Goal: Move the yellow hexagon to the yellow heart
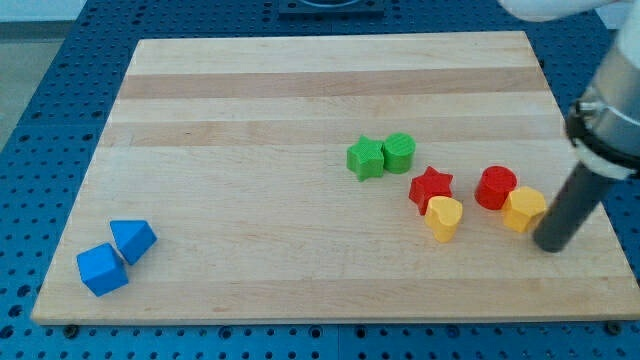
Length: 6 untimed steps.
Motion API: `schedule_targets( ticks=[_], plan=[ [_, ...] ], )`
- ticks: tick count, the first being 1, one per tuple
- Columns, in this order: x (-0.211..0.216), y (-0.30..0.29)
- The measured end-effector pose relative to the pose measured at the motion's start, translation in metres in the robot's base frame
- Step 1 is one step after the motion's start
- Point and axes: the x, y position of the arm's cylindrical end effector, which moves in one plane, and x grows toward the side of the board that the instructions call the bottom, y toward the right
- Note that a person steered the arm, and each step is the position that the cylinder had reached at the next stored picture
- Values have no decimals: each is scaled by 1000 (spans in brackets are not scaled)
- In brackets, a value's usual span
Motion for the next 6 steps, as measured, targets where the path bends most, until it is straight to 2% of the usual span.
schedule_targets(
  ticks=[1, 3, 6],
  plan=[
    [-15, 20],
    [-28, 9],
    [-30, -78]
  ],
)
